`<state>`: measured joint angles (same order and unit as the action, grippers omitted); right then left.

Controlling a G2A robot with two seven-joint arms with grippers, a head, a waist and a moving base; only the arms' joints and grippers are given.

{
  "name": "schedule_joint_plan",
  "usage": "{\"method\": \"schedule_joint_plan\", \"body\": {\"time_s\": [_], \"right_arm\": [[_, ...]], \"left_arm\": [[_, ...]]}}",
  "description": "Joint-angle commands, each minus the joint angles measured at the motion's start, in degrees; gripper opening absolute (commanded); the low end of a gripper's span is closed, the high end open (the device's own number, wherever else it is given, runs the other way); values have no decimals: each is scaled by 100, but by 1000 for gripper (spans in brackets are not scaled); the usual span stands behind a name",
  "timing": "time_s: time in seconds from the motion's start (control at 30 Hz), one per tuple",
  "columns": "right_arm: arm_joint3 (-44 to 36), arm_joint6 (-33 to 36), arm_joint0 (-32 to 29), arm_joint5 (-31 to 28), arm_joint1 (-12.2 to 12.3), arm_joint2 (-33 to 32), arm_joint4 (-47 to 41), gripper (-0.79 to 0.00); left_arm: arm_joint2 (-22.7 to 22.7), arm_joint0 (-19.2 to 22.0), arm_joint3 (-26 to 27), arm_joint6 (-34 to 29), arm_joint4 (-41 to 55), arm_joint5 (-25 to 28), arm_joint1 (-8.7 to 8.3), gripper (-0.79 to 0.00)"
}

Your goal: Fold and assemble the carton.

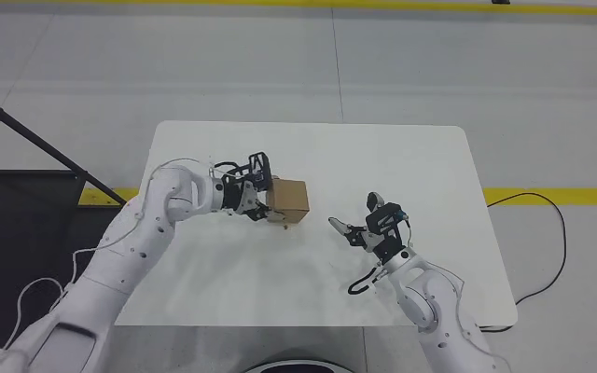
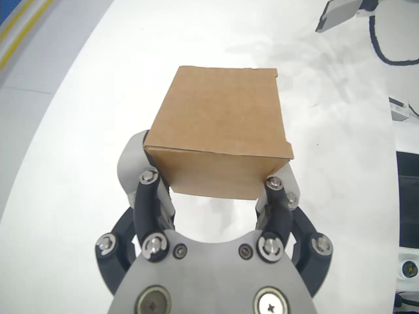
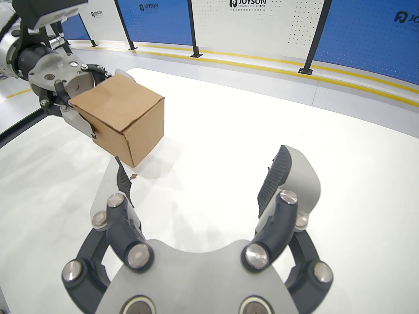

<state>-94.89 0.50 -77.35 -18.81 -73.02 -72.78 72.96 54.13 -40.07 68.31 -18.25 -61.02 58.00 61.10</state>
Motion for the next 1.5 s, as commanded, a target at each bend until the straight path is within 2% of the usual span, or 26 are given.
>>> {"method": "schedule_joint_plan", "body": {"time_s": [0.0,0.23,0.3,0.37,0.43,0.47,0.53,0.57,0.8,1.1,1.37,1.47], "right_arm": [[0,0,0,0,0,0,0,0],[0,0,0,0,0,0,0,0],[0,0,0,0,0,0,0,0],[0,0,0,0,0,0,0,0],[0,0,0,0,0,0,0,0],[0,0,0,0,0,0,0,0],[0,0,0,0,0,0,0,0],[0,0,0,0,0,0,0,0],[0,0,0,0,0,0,0,0],[0,0,0,0,0,0,0,0],[41,68,23,63,7,-87,-122,0],[49,98,32,304,8,-144,-47,0]], "left_arm": [[-347,163,-239,389,-26,0,-26,-785],[-1116,599,-766,1335,-454,0,-104,-785],[-1290,688,-882,1572,-543,0,-114,-668],[-1451,769,-988,1777,-618,0,-121,-493],[-1595,845,-1075,1948,-681,0,-125,-397],[-1658,881,-1115,2027,-705,0,-128,-262],[-1760,935,-1167,2142,-744,0,-131,-55],[-1832,970,-1201,2228,-761,0,-134,0],[-2080,1097,-1279,2601,-784,0,-190,0],[-2219,1142,-1171,2890,-868,0,-350,0],[-1880,942,-819,3574,-756,0,-686,0],[-1708,777,-604,3864,-663,0,-851,0]]}}
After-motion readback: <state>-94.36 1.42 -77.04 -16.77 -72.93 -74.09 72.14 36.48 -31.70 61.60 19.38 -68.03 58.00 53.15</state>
